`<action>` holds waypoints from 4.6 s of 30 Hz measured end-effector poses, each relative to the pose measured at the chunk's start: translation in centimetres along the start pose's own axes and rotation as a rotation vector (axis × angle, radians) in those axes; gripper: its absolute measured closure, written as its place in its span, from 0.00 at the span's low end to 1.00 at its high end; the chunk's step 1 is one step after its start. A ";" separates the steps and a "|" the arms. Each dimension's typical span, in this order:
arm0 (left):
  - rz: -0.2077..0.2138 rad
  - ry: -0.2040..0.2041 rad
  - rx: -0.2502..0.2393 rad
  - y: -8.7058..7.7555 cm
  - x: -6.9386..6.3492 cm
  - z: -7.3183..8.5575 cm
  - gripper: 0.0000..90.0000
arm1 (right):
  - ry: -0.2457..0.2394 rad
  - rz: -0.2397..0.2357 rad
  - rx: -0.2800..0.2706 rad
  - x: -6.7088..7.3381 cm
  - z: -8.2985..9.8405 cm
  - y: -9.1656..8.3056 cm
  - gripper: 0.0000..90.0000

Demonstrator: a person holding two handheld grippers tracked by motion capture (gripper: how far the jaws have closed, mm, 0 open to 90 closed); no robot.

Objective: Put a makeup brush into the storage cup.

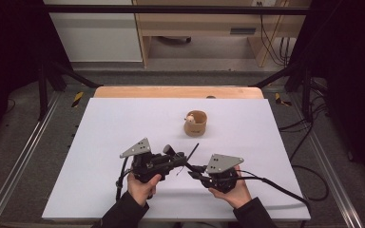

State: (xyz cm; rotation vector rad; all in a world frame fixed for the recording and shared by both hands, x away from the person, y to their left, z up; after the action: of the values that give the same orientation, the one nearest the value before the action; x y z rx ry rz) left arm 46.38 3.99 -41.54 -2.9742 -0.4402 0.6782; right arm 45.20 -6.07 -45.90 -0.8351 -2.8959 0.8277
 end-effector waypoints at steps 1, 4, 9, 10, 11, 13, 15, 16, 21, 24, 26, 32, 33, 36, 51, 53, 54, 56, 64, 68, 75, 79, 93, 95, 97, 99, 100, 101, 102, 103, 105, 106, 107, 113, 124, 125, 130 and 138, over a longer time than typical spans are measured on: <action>0.002 0.002 0.001 0.0 -0.1 0.0 0.84 | 0.000 0.000 0.000 0.0 0.0 0.0 0.87; 0.001 0.011 0.006 0.0 -0.3 0.0 0.84 | 0.002 -0.001 0.004 0.0 0.1 0.1 0.86; -0.010 0.029 0.015 0.0 -0.4 -0.1 0.85 | 0.009 0.001 0.002 0.0 0.0 0.1 0.85; -0.010 0.029 0.015 0.0 -0.4 -0.1 0.85 | 0.009 0.001 0.002 0.0 0.0 0.1 0.85; -0.034 0.045 0.024 0.0 -0.4 0.0 0.85 | 0.014 0.010 0.007 -0.1 0.1 0.1 0.79; -0.041 0.047 0.027 0.0 -0.3 -0.1 0.85 | 0.016 0.026 0.003 -0.3 0.0 0.1 0.73; -0.068 0.054 0.035 0.0 -0.2 0.0 0.85 | 0.022 0.040 -0.003 -0.4 -0.1 0.1 0.67; -0.068 0.054 0.035 0.0 -0.2 0.0 0.85 | 0.022 0.049 -0.006 -0.5 -0.1 0.0 0.64; -0.110 0.071 0.053 0.2 -0.1 0.1 0.85 | 0.027 0.073 -0.018 -0.8 -0.5 -0.2 0.59; -0.119 0.072 0.060 0.4 -0.1 0.2 0.85 | 0.026 0.080 -0.019 -0.7 -0.8 -0.2 0.58; -0.136 0.076 0.072 0.6 0.0 0.4 0.85 | 0.025 0.081 -0.024 -0.6 -1.0 -0.1 0.58; -0.140 0.086 0.080 0.9 -0.2 0.7 0.85 | 0.051 0.068 -0.027 -0.7 -1.3 0.0 0.66; -0.140 0.087 0.081 1.0 -0.2 0.7 0.85 | 0.052 0.063 -0.026 -0.6 -1.3 0.0 0.67; -0.142 0.087 0.083 1.0 -0.2 0.8 0.85 | 0.050 0.059 -0.026 -0.5 -1.4 0.1 0.69; -0.128 0.078 0.081 1.3 -0.4 1.0 0.85 | 0.038 0.015 -0.020 0.2 -1.6 0.3 0.87; -0.128 0.083 0.076 1.3 -0.4 0.9 0.84 | 0.036 0.012 -0.021 0.3 -1.6 0.3 0.88; -0.132 0.089 0.076 1.3 -0.3 0.9 0.84 | 0.038 0.008 -0.021 0.3 -1.6 0.3 0.88; -0.135 0.096 0.076 1.2 -0.3 0.9 0.82 | 0.044 0.004 -0.023 0.3 -1.6 0.3 0.88; -0.147 0.115 0.057 0.3 -0.2 0.1 0.60 | 0.065 0.021 -0.002 -0.1 -1.3 0.4 0.88; -0.150 0.126 0.058 0.0 -0.1 0.1 0.50 | 0.076 0.028 -0.001 -0.3 -1.3 0.4 0.88; -0.155 0.153 0.087 -0.5 0.1 0.2 0.37 | 0.100 0.051 -0.007 -0.9 -1.5 0.2 0.88; -0.173 0.166 0.104 -1.2 0.4 0.4 0.32 | 0.109 0.067 -0.011 -1.3 -1.6 0.1 0.88; -0.265 0.163 0.118 -5.0 2.5 0.8 0.22 | 0.140 0.105 -0.034 -2.6 -2.2 -0.4 0.88; -0.273 0.159 0.117 -5.3 2.7 0.9 0.22 | 0.144 0.111 -0.041 -2.8 -2.3 -0.5 0.88; -0.295 0.158 0.119 -6.0 3.2 1.1 0.21 | 0.153 0.119 -0.050 -3.1 -2.5 -0.6 0.88; -0.297 0.155 0.119 -6.3 3.3 1.2 0.20 | 0.162 0.125 -0.055 -3.3 -2.7 -0.7 0.88; -0.299 0.153 0.120 -6.6 3.5 1.3 0.19 | 0.162 0.126 -0.056 -3.4 -2.7 -0.7 0.88; -0.304 0.157 0.120 -6.8 3.6 1.3 0.18 | 0.165 0.131 -0.058 -3.5 -2.7 -0.7 0.88; -0.307 0.159 0.121 -7.0 3.7 1.3 0.17 | 0.165 0.134 -0.059 -3.6 -2.7 -0.7 0.88; -0.311 0.159 0.122 -7.1 3.8 1.3 0.16 | 0.167 0.137 -0.060 -3.7 -2.8 -0.7 0.88; -0.330 0.167 0.123 -7.5 4.1 1.3 0.15 | 0.171 0.143 -0.066 -3.8 -2.9 -0.8 0.88; -0.330 0.167 0.123 -7.5 4.1 1.3 0.14 | 0.173 0.145 -0.071 -3.9 -3.0 -0.9 0.88; -0.344 0.170 0.128 -8.0 4.3 1.4 0.13 | 0.173 0.149 -0.075 -4.0 -3.0 -1.0 0.88; -0.397 0.176 0.145 -9.3 5.3 1.8 0.10 | 0.191 0.172 -0.098 -4.6 -3.5 -1.5 0.88; -0.473 0.183 0.161 -11.6 6.9 2.1 0.08 | 0.237 0.220 -0.158 -6.5 -4.7 -2.5 0.88; -0.476 0.184 0.164 -11.7 7.0 2.2 0.08 | 0.242 0.227 -0.163 -6.8 -4.8 -2.6 0.88; -0.491 0.182 0.173 -12.3 7.4 2.4 0.07 | 0.276 0.250 -0.179 -7.8 -5.1 -2.6 0.88; -0.520 0.177 0.167 -13.5 8.1 2.6 0.07 | 0.310 0.290 -0.191 -9.4 -5.3 -1.9 0.88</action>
State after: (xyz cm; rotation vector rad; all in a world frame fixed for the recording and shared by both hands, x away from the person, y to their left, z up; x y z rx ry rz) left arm 48.68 19.20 -45.63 -2.5623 -1.0284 0.3708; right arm 53.15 -9.56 -39.20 -1.2946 -2.6422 0.3873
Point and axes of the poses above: each handheld gripper's, and its own axes: y roughly forward along the jaws, z roughly out of its underside, x roughly to its left, the point moved 9 cm from there along y, roughly forward along the jaws, and after that the axes turned 5 degrees about z, right-handed, at the moved point
